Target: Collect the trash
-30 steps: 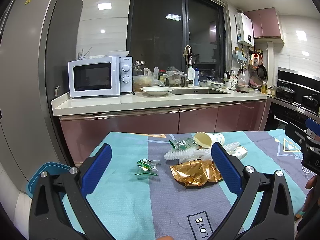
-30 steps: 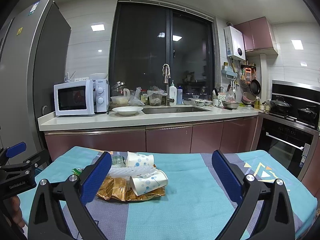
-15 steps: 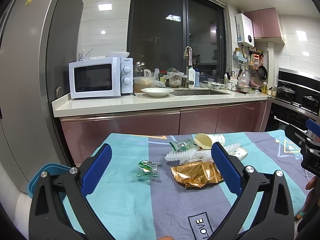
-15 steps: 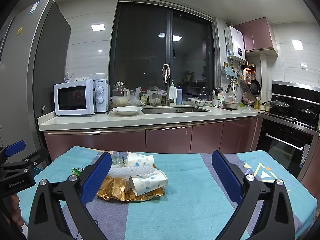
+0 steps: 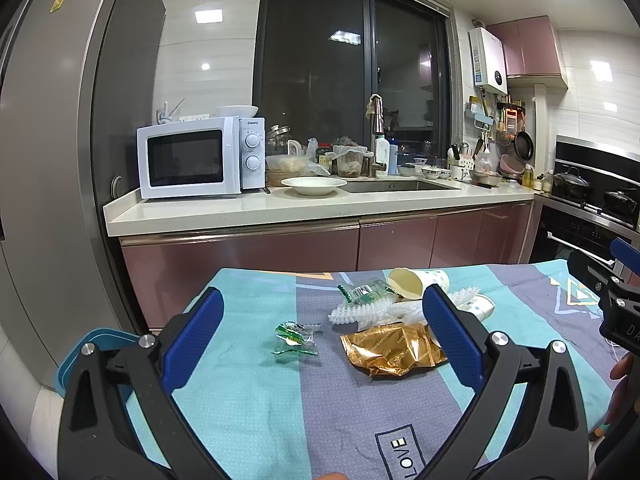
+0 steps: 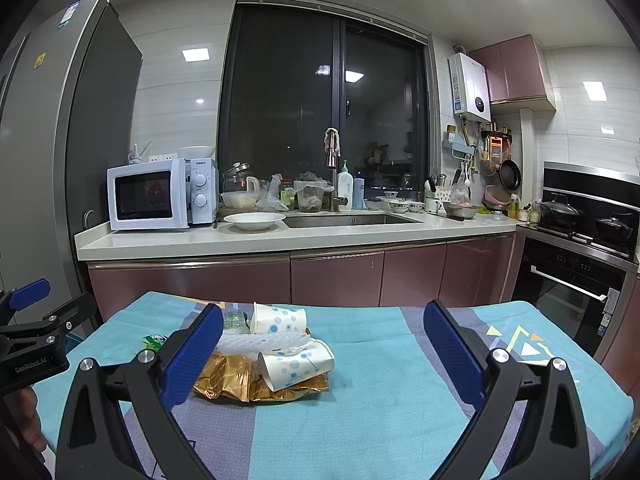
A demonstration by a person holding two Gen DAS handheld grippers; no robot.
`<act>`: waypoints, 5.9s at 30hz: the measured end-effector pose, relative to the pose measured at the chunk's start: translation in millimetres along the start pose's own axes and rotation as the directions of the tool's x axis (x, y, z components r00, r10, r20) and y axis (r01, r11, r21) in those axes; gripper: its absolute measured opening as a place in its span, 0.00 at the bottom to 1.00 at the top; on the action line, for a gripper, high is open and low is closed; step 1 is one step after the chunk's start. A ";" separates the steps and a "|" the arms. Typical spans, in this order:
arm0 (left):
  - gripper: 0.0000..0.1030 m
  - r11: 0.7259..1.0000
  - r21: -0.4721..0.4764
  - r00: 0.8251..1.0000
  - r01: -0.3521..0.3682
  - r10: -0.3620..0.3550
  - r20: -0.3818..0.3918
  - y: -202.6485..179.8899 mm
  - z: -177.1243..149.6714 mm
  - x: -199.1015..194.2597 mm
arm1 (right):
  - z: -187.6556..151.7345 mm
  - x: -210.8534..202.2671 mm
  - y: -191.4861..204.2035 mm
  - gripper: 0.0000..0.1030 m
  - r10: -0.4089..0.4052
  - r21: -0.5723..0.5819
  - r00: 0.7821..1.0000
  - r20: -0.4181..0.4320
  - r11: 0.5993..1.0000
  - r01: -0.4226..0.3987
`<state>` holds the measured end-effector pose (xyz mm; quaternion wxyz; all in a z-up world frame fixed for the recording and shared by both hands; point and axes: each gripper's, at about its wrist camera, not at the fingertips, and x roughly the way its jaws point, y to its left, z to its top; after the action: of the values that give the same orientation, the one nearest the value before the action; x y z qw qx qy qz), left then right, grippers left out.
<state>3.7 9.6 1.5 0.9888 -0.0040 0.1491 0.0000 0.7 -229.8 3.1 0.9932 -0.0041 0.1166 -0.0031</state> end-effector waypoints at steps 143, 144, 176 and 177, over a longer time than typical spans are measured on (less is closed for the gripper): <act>0.40 0.989 -0.124 0.837 0.078 -0.132 -0.531 47.5 -70.8 232.7 | -71.2 199.3 -0.5 0.76 0.223 -0.034 0.844 -0.488 0.961 -0.274; 0.40 0.989 -0.125 0.840 0.079 -0.134 -0.526 48.0 -69.0 230.0 | -70.6 197.6 -1.0 0.76 0.223 -0.036 0.844 -0.489 0.961 -0.275; 0.39 0.989 -0.131 0.927 -0.068 0.014 -0.375 157.1 -35.4 100.4 | -11.2 125.0 56.8 0.76 0.351 -0.082 0.866 -0.357 0.911 -0.404; 0.39 0.987 -0.135 0.927 -0.081 0.024 -0.375 164.8 -36.4 97.4 | -10.2 126.2 67.8 0.76 0.367 -0.086 0.859 -0.356 0.903 -0.421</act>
<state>85.8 173.9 -63.2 0.9392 -0.0735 0.3335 0.0369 121.4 -163.0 -36.6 0.9349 -0.0599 0.2801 0.2095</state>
